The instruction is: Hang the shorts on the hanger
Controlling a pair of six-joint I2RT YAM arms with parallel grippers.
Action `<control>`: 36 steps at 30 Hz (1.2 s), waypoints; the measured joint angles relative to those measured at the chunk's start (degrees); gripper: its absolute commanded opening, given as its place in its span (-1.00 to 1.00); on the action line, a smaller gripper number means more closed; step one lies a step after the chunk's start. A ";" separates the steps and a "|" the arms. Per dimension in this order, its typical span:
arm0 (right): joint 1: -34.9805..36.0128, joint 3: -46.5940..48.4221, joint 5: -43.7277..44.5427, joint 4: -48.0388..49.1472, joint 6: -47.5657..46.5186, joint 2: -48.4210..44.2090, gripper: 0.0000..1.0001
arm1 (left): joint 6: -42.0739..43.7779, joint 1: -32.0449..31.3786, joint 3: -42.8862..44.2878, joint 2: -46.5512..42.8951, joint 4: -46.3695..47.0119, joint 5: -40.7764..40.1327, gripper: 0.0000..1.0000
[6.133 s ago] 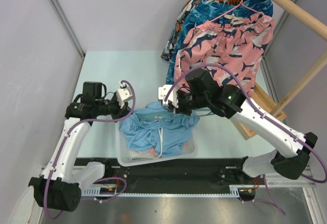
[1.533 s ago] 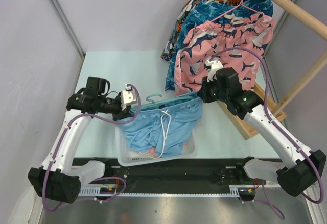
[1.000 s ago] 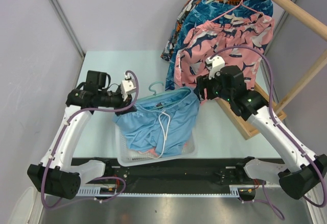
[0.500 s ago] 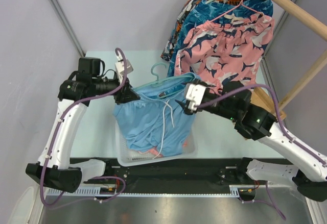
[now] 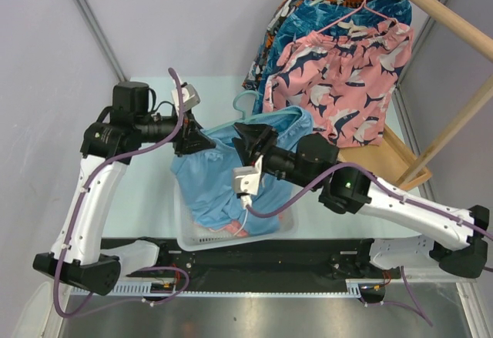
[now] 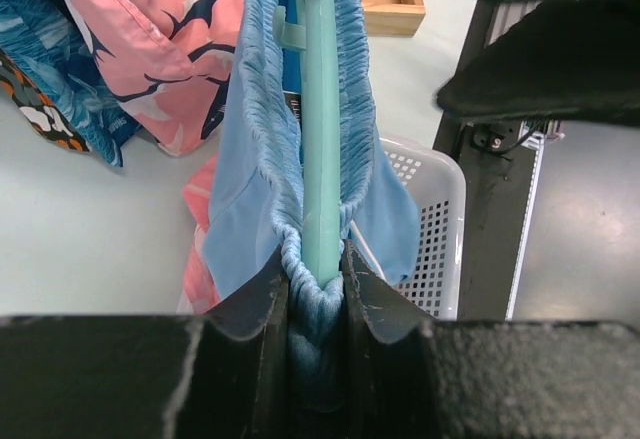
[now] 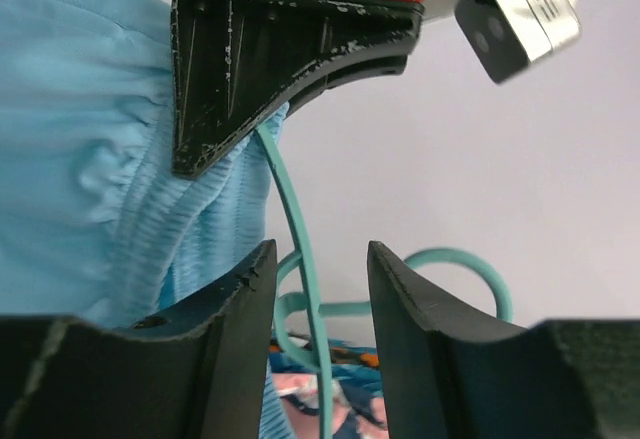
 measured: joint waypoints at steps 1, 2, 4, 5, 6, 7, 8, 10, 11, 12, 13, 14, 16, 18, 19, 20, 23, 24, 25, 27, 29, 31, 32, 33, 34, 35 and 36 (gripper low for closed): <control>0.42 0.02 0.55 0.74 -1.68 0.72 -0.14 | -0.39 -0.07 -0.24 -0.26 0.33 -0.04 -1.00; 0.85 0.04 1.55 1.57 -4.15 1.66 -0.16 | -1.07 -0.11 -0.63 -0.61 0.74 -0.07 -1.00; 1.66 0.04 3.26 2.89 -7.98 3.34 -0.20 | -2.21 -0.33 -1.40 -1.14 1.66 -0.15 -1.00; 1.92 0.07 3.96 3.13 -9.29 3.91 -0.20 | -2.71 -0.46 -1.73 -1.33 2.14 -0.17 -0.99; 2.23 0.09 4.63 3.50 -10.80 4.59 -0.21 | -3.28 -0.66 -2.08 -1.51 2.62 -0.20 -1.00; 2.45 0.15 5.31 3.76 -11.87 5.18 -0.23 | -3.78 -0.85 -2.38 -1.64 3.15 -0.20 -1.00; 2.67 0.37 6.14 4.04 -13.09 5.92 -0.22 | -4.24 -1.20 -2.84 -1.77 3.65 -0.22 -1.00; 2.95 0.90 7.23 4.59 -14.71 7.21 -0.24 | -5.03 -1.77 -3.45 -1.92 4.39 -0.22 -0.99; 3.04 1.44 7.82 4.81 -15.50 8.02 -0.25 | -5.44 -2.19 -3.93 -2.05 4.92 -0.26 -1.00; 3.13 1.64 8.17 4.74 -15.85 8.39 -0.30 | -5.62 -2.34 -4.17 -2.14 5.33 -0.42 -1.00; 3.13 1.66 8.63 4.72 -16.52 8.66 -0.32 | -5.92 -2.40 -4.52 -2.25 6.08 -0.68 -1.00; 3.17 1.68 8.85 4.68 -16.94 8.74 -0.34 | -6.05 -2.45 -4.61 -2.27 6.21 -0.79 -1.00; 3.23 1.77 9.20 4.33 -17.79 8.87 -0.34 | -6.43 -2.56 -4.81 -2.43 6.88 -1.05 -0.99; 3.23 1.77 9.44 4.22 -18.21 8.92 -0.34 | -6.82 -2.67 -5.14 -2.71 7.63 -1.25 -1.00; 3.23 1.81 9.60 4.13 -18.25 8.92 -0.33 | -7.04 -2.71 -5.38 -2.86 7.91 -1.29 -1.00; 3.30 1.88 9.66 3.93 -18.32 8.92 -0.33 | -7.10 -2.75 -5.60 -3.02 8.13 -1.31 -0.99; 3.52 2.27 10.03 2.54 -18.43 8.83 -0.33 | -7.58 -2.89 -6.54 -3.58 9.11 -1.25 -1.00; 3.56 2.43 10.10 2.03 -18.49 8.81 -0.33 | -7.76 -2.93 -6.91 -3.78 9.38 -1.22 -1.00; 3.61 2.47 10.14 1.70 -18.60 8.81 -0.33 | -8.09 -3.04 -7.32 -3.98 9.75 -1.22 -1.00; 3.58 2.51 10.16 1.44 -18.99 8.81 -0.33 | -8.44 -3.13 -7.48 -4.07 9.99 -1.25 -1.00; 3.54 2.51 10.27 1.40 -19.45 8.81 -0.33 | -8.61 -3.28 -7.52 -4.07 10.36 -1.36 -1.00; 3.56 2.51 10.51 1.27 -20.00 8.83 -0.35 | -8.76 -3.41 -7.52 -4.09 10.64 -1.49 -1.00; 3.54 2.54 10.64 1.09 -20.37 8.83 -0.35 | -9.03 -3.45 -7.54 -4.09 10.82 -1.53 -0.99; 3.54 2.54 10.73 1.03 -20.52 8.83 -0.40 | -9.11 -3.50 -7.54 -4.09 10.91 -1.57 -1.00; 3.56 2.54 11.10 0.94 -20.70 8.85 -0.45 | -9.16 -3.61 -7.54 -4.13 11.08 -1.68 -1.00; 3.56 2.54 11.47 0.90 -20.90 8.92 -0.51 | -9.18 -3.72 -7.58 -4.22 11.28 -1.75 -1.00; 3.54 2.54 11.96 0.87 -21.14 9.01 -0.71 | -9.16 -3.85 -7.61 -4.33 11.37 -1.70 -1.00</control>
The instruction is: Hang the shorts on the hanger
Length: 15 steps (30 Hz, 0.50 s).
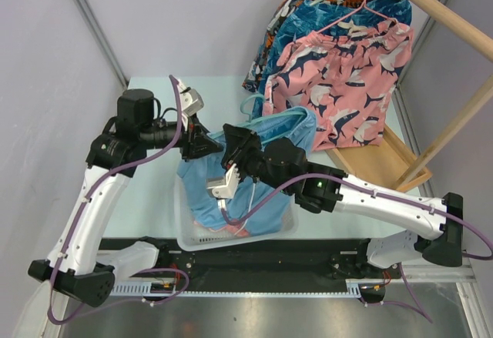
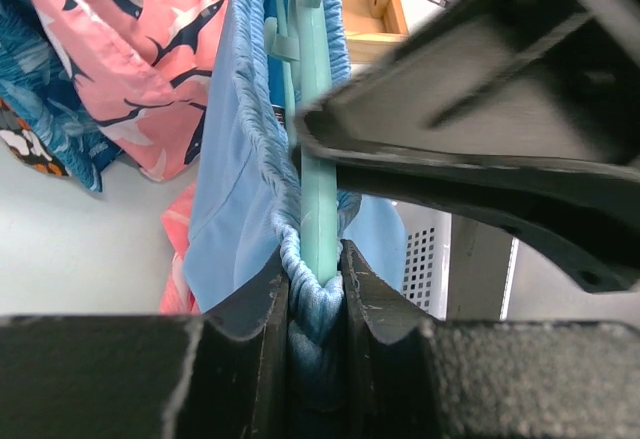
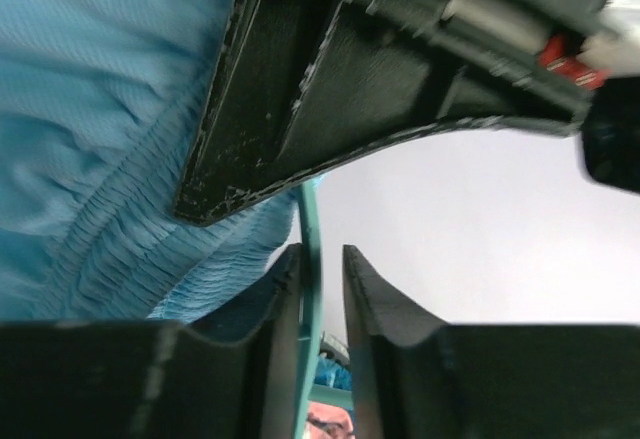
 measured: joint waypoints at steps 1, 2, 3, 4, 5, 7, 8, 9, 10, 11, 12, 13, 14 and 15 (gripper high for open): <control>-0.22 0.00 0.72 0.09 -0.24 0.31 -0.81 | 0.00 -0.24 -0.15 -0.35 0.11 0.02 -1.00; -0.50 0.00 1.31 0.20 -0.44 0.68 -0.84 | -0.02 -0.31 -0.31 -0.61 0.24 -0.04 -1.00; -0.66 0.00 1.60 0.57 -1.05 1.03 -0.84 | -0.02 -0.50 -0.63 -1.01 0.68 -0.57 -1.00; -0.70 0.02 1.92 1.11 -1.27 1.29 -0.84 | -0.02 -0.50 -0.81 -1.14 0.83 -0.81 -0.99; -0.70 0.02 2.23 1.36 -1.46 1.51 -0.83 | -0.02 -0.50 -0.96 -1.22 0.98 -1.20 -1.00; -0.87 0.02 2.47 1.60 -1.73 1.79 -0.80 | -0.04 -0.50 -1.27 -1.22 1.55 -1.55 -0.99; -0.96 0.02 2.51 1.64 -1.79 1.86 -0.76 | -0.26 -0.50 -1.49 -1.22 1.92 -1.62 -1.00; -1.01 0.02 2.60 1.66 -1.81 1.90 -0.68 | -0.39 -0.50 -1.66 -1.22 2.27 -1.62 -1.00; -1.09 0.02 2.62 1.88 -1.81 2.01 -0.64 | -0.46 -0.50 -1.77 -1.22 2.51 -1.70 -1.00; -1.14 0.02 2.80 2.29 -1.88 2.21 -0.64 | -0.57 -0.50 -1.81 -1.22 2.82 -1.88 -1.00; -1.18 0.02 2.97 2.60 -1.90 2.34 -0.85 | -0.76 -0.52 -1.84 -1.22 3.02 -2.03 -0.99; -1.22 0.02 3.13 3.04 -1.95 2.54 -1.00 | -0.87 -0.63 -1.84 -1.22 3.17 -1.97 -0.99; -1.49 0.02 3.39 3.82 -2.36 2.84 -1.00 | -0.92 -1.03 -1.86 -1.22 3.65 -2.54 -0.99; -1.62 0.02 3.48 4.15 -2.75 2.95 -1.00 | -0.94 -1.07 -1.86 -1.22 3.89 -2.73 -0.92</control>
